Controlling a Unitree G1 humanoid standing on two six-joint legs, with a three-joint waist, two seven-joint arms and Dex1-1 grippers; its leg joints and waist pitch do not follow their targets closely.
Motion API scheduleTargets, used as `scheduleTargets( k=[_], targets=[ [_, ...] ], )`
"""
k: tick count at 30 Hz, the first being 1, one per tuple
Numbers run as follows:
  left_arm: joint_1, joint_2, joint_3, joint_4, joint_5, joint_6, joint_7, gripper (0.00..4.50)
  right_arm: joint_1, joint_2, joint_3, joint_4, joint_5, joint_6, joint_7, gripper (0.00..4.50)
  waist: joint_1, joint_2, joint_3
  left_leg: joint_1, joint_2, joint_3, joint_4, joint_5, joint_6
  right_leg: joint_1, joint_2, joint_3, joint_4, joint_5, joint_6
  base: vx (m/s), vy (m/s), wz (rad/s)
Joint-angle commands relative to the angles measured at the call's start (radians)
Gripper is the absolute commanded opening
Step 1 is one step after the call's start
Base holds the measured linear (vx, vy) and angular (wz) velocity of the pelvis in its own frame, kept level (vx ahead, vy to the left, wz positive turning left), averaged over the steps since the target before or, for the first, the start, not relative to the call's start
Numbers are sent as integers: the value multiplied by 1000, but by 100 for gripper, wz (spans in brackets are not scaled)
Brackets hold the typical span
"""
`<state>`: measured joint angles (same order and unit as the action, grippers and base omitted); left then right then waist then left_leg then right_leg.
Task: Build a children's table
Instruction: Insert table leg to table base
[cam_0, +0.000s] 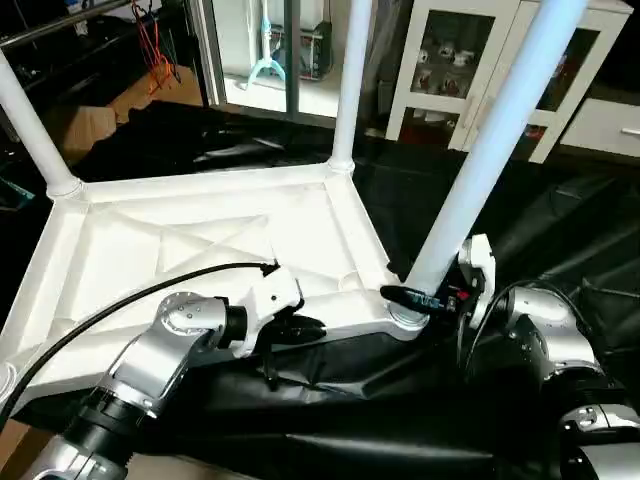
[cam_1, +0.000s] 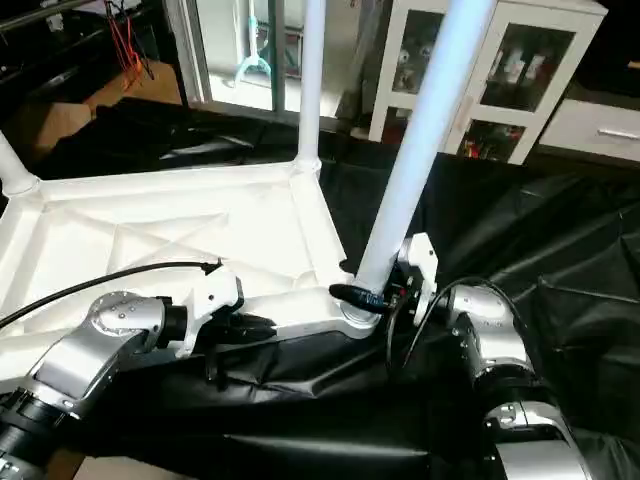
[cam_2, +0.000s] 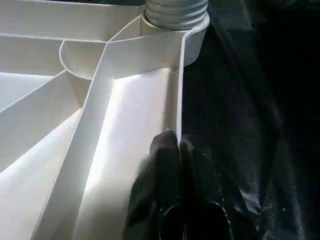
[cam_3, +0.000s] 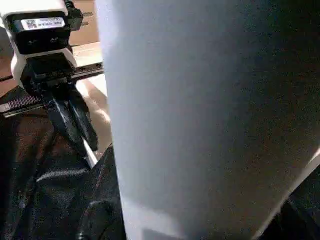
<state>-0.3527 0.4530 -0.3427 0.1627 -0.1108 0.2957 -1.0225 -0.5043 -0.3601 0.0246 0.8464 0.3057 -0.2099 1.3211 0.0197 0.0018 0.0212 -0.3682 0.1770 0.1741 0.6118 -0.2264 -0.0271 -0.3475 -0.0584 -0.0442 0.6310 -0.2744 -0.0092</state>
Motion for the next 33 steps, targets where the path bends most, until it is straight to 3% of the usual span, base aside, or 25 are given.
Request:
scheduleTargets(
  k=[1,9,12,15,18,19,20,22,23,24,26,29,33],
  targets=[
    [-24,49,76,37,24,-7,50,0,119,-31,60,132,-107,26,28,196,-4,5,-31,15,71,-20,-74,-20,121,23,-88,44,-58,200,-316,0,0,0],
    [-29,47,68,48,24,-1,52,0,140,13,42,136,-94,-34,-38,196,-4,11,-30,17,72,-21,-79,-48,106,21,-87,44,-61,197,-312,0,0,0],
    [-31,41,68,49,22,18,60,0,138,29,22,144,-86,-50,-93,196,-8,12,-27,20,72,-22,-88,-106,73,20,-87,45,-67,141,-310,0,0,0],
    [-31,8,70,43,9,84,94,0,124,71,-22,174,-91,-48,-320,196,-20,16,-22,20,72,-24,-99,-164,27,17,-87,47,-72,75,-307,0,0,0],
    [-32,-71,72,21,-3,196,181,0,107,117,-18,208,-153,-26,-616,196,-34,19,-9,24,71,-28,-113,-312,-43,9,-85,48,-88,-123,-275,0,0,0],
    [-36,-111,79,21,-2,239,233,0,101,134,-13,218,-177,-11,-714,196,-42,22,-6,31,70,-28,-115,-379,-79,1,-86,51,-94,-207,-255,0,0,0],
    [-47,-184,107,40,12,284,349,0,92,163,-18,233,-187,14,-835,196,-49,16,-7,33,67,-33,-115,-422,-95,-2,-86,52,-101,-269,-231,0,0,0],
    [-71,-308,164,87,30,310,552,0,74,212,-31,259,-205,54,-1067,196,-50,15,-8,35,63,-35,-112,-417,-96,-8,-87,55,-109,-293,-212,0,0,0],
    [-89,-367,180,119,42,283,643,0,65,244,-39,270,-207,62,-1165,196,-47,6,-10,38,60,-30,-109,-403,-87,-12,-85,57,-114,-284,-202,0,0,0],
    [-106,-415,186,147,48,254,704,0,59,274,-42,275,-212,61,-1241,196,-49,3,-9,38,61,-27,-109,-399,-80,-15,-86,60,-116,-287,-198,0,0,0],
    [-125,-460,181,169,60,233,757,0,53,308,-41,277,-218,61,-1299,195,-36,7,-12,50,58,-23,-106,-405,-64,-22,-83,60,-126,-287,-167,0,0,0],
    [-137,-490,162,160,64,251,748,0,47,347,-22,263,-236,57,-1299,195,-36,6,-17,25,60,-26,-113,-339,-39,-6,-82,58,-117,-196,-148,0,0,0],
    [-133,-484,157,143,69,288,724,0,38,358,-38,269,-225,42,-1311,195,-36,6,-17,18,59,-24,-113,-307,-20,-1,-84,58,-116,-160,-154,0,0,0]
  ],
)
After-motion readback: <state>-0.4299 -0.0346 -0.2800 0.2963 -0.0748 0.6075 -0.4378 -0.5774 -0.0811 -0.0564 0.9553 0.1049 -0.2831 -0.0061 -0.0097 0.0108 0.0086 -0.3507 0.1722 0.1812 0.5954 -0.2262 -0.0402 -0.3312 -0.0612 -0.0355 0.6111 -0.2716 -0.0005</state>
